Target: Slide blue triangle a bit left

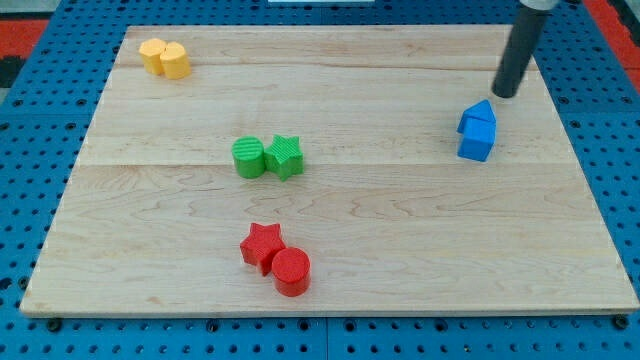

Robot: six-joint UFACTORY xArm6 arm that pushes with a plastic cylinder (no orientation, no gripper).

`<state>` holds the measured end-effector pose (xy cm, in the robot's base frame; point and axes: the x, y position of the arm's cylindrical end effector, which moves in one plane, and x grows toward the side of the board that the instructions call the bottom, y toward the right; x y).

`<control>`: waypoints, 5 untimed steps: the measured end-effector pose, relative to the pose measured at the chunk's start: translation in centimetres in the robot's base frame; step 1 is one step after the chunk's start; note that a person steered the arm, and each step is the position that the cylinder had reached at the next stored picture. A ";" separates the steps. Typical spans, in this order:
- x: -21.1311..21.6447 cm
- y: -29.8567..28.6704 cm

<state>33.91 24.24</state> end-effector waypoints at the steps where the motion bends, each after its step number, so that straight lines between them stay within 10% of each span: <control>1: 2.5 2.8; 5: 4.3 -6.2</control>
<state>38.16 18.08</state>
